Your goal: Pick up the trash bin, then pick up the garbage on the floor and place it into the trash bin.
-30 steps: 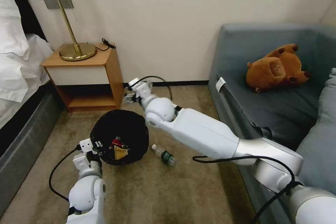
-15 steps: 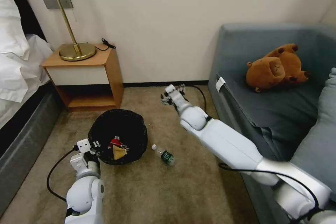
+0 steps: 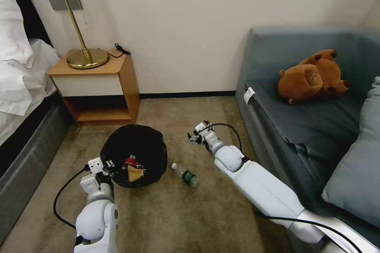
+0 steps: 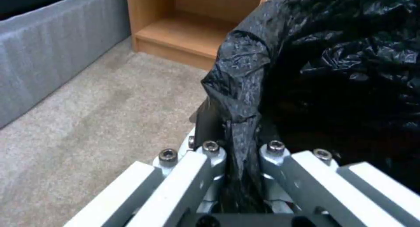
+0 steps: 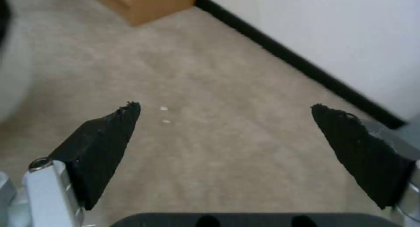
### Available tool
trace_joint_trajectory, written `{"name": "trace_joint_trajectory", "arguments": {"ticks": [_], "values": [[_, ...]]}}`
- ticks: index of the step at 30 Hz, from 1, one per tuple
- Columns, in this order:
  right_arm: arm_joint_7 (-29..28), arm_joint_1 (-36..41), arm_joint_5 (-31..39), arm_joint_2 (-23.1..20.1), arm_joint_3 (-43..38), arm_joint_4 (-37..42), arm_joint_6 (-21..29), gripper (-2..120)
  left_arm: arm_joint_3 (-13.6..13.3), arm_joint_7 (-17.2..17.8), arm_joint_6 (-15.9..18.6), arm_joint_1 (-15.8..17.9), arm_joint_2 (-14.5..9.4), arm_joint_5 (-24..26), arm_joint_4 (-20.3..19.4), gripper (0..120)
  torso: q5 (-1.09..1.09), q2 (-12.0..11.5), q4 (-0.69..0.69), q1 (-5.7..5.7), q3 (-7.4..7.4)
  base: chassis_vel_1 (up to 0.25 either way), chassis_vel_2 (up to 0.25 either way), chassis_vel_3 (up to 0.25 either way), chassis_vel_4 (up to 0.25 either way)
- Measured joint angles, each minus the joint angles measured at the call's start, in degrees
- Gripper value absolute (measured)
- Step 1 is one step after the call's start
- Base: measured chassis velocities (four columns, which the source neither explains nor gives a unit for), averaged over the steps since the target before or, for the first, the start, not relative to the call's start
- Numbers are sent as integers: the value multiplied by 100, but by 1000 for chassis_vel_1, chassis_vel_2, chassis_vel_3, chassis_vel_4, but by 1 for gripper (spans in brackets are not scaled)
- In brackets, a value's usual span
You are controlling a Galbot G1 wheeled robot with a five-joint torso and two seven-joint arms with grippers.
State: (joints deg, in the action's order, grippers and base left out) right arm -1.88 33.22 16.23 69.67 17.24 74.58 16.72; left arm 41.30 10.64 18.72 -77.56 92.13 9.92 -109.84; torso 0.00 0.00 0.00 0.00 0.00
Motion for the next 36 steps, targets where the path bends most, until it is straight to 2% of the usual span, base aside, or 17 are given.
{"name": "trace_joint_trajectory", "arguments": {"ticks": [8, 12, 25, 36], "values": [[763, -46, 284, 116, 54, -319, 12, 100, 15, 0, -7, -56, 0, 19, -33, 3, 0, 1, 0, 0, 0, 0, 0, 0, 0], [1110, -48, 11, 245, 165, -779, -29, 100, 48, -2, -9, -87, 0, 56, -61, 3, 0, 1, 0, 0, 0, 0, 0, 0, 0], [1760, -49, -78, 424, 364, -1428, -19, 100, 71, 32, -14, -212, 0, 0, -149, 3, 0, 1, 1, 0, 0, 0, 0, 0, 0], [2242, -46, -450, 501, 228, -1773, -16, 100, 17, 42, -7, -219, 0, -96, -154, 3, 0, 1, 0, 0, 0, 0, 0, 0, 0]]}}
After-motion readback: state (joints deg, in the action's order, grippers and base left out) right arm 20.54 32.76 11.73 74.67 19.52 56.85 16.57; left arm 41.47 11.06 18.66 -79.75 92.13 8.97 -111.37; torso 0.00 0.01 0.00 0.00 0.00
